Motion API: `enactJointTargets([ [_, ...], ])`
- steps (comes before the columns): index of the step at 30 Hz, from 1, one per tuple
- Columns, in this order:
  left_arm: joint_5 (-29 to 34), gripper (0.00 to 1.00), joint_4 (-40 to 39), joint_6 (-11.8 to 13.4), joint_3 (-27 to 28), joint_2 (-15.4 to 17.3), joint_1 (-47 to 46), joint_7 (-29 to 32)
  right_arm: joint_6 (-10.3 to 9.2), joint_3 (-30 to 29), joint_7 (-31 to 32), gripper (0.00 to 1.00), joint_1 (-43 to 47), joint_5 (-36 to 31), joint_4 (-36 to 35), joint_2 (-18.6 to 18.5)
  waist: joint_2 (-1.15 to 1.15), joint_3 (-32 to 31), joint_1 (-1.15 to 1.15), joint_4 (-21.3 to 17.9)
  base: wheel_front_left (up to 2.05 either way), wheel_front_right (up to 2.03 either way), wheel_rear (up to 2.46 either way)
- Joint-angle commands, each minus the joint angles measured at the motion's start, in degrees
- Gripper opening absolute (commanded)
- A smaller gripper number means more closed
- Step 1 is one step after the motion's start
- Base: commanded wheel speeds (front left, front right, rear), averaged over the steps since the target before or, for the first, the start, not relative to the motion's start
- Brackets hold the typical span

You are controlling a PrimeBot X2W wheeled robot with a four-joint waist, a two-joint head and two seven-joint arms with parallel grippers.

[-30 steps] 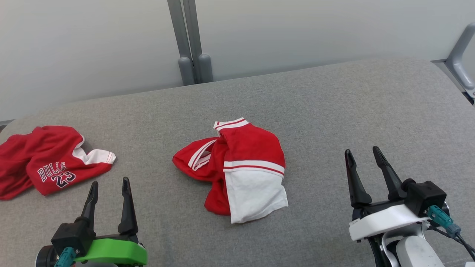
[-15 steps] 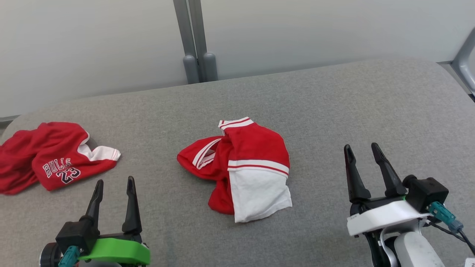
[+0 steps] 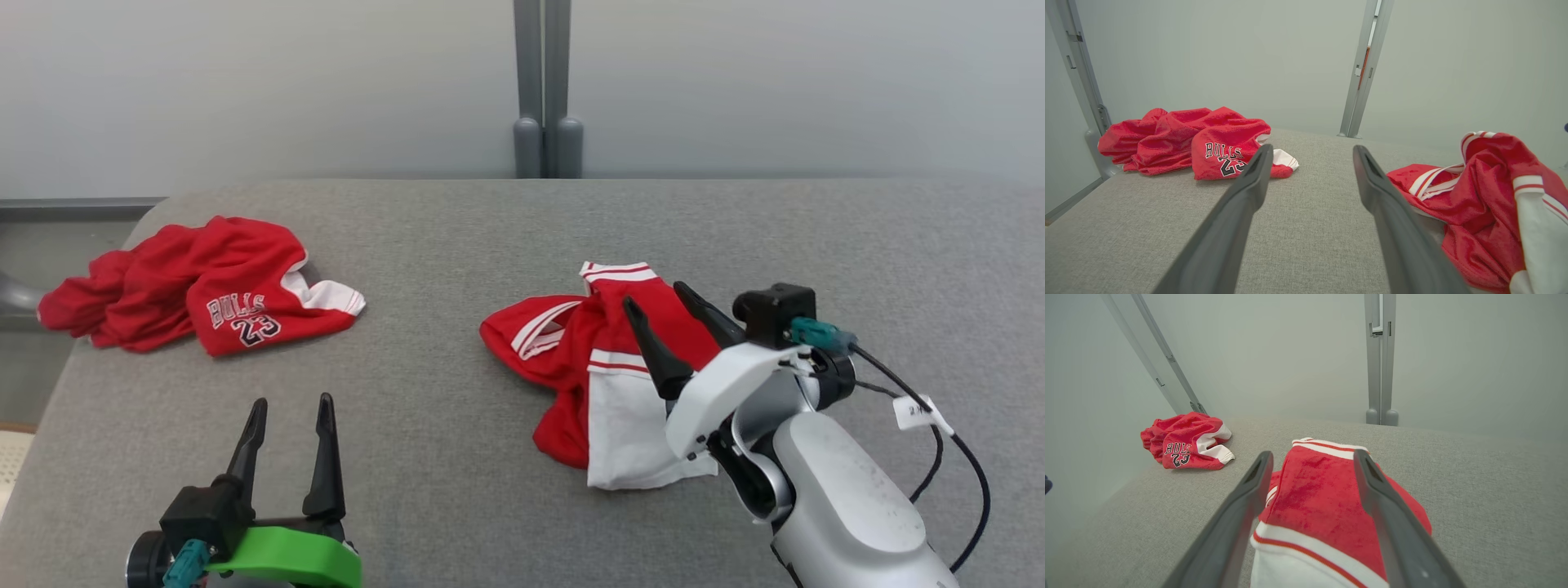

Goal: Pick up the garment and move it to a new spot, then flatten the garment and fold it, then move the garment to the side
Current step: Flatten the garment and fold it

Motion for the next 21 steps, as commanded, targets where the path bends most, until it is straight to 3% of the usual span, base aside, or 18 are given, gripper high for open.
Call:
enactJointTargets([
  [1,-0.48,1.0,0.32,0.25,-0.31,0.07,-0.15,-0.01,0.03,-0.04,1.38,1.0,-1.56,-0.1,1.43,0.18,0.0,-0.69,0.0,4.05,0.0,0.0,0.0],
  [11,-1.9,1.0,1.33,1.08,-2.33,0.07,0.35,-0.01,0.03,-5.06,12.11,1.0,-7.47,-6.01,12.41,1.24,0.0,-1.29,0.0,9.26,0.0,0.0,0.0],
  [12,-2.0,1.0,1.37,1.21,-2.38,0.06,0.49,-0.01,0.03,-5.34,12.49,0.72,-7.48,-6.07,12.46,1.27,0.0,-1.35,0.0,9.46,0.0,0.0,0.0],
  [13,-2.07,1.0,1.4,1.28,-2.43,0.06,0.55,-0.01,0.03,-5.38,12.61,0.04,-7.42,-6.13,12.35,1.3,0.0,-1.39,0.0,9.58,0.0,0.0,0.0],
  [14,-2.11,1.0,1.44,1.38,-2.44,0.06,0.63,-0.01,0.03,-5.41,12.81,0.0,-7.21,-6.17,12.25,1.28,0.0,-1.45,0.0,9.66,0.0,0.0,0.0],
  [21,-2.07,1.0,1.61,1.43,-1.93,0.06,1.1,-0.01,0.03,-7.8,11.42,0.0,-6.78,-7.65,9.63,1.21,0.0,-1.61,0.0,7.83,0.0,0.0,0.0],
])
